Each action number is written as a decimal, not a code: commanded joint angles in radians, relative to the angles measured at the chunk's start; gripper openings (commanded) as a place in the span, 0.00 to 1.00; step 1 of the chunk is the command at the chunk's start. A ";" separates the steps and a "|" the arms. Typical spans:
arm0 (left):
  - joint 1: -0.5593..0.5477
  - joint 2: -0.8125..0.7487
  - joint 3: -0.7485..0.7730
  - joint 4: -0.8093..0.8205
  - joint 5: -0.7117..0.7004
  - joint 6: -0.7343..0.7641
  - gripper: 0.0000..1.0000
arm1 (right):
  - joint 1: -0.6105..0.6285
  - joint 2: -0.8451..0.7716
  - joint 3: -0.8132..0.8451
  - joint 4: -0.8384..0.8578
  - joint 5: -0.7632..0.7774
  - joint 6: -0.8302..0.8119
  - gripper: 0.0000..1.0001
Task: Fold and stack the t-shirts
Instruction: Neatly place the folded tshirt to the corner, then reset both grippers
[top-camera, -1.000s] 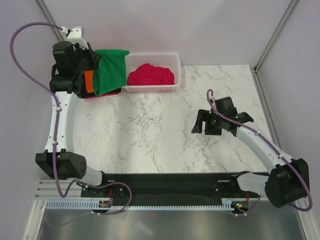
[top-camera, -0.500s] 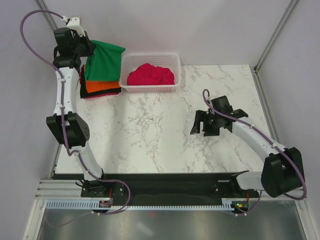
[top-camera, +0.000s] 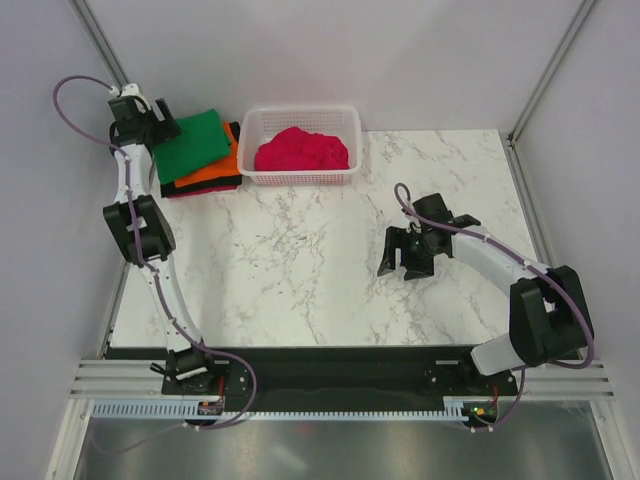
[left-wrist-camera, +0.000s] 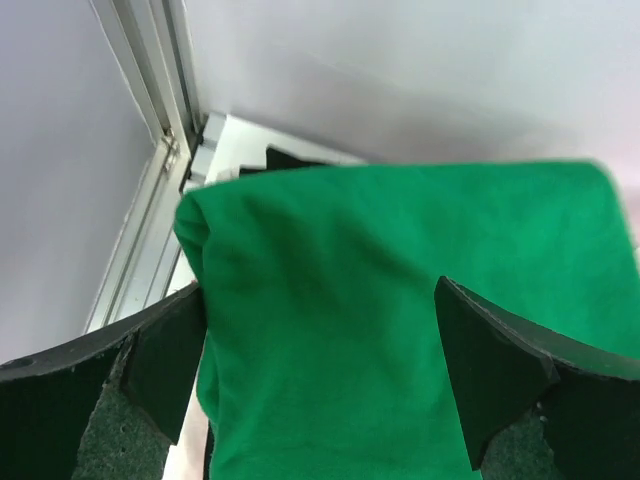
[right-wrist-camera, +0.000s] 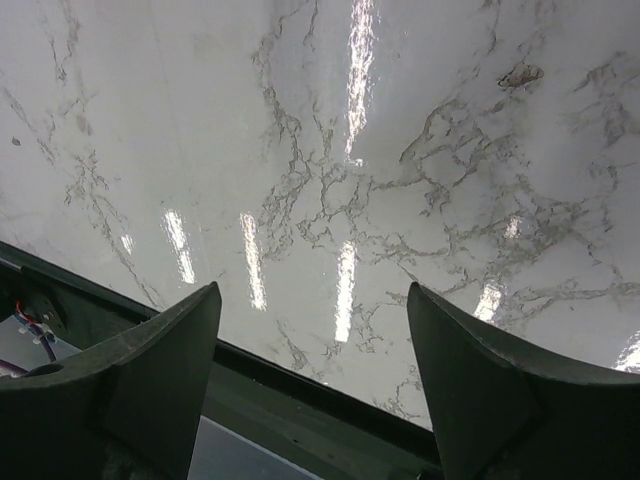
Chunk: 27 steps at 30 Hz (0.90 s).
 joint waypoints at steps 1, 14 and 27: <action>-0.015 -0.104 0.081 0.084 -0.043 -0.090 1.00 | 0.001 0.004 0.023 0.054 -0.021 0.002 0.83; -0.101 -0.467 -0.221 0.075 -0.141 -0.062 1.00 | 0.053 -0.137 0.003 0.015 0.000 0.025 0.84; -0.285 -1.075 -1.044 0.061 0.173 -0.341 1.00 | 0.079 -0.200 0.028 0.031 0.013 0.041 0.85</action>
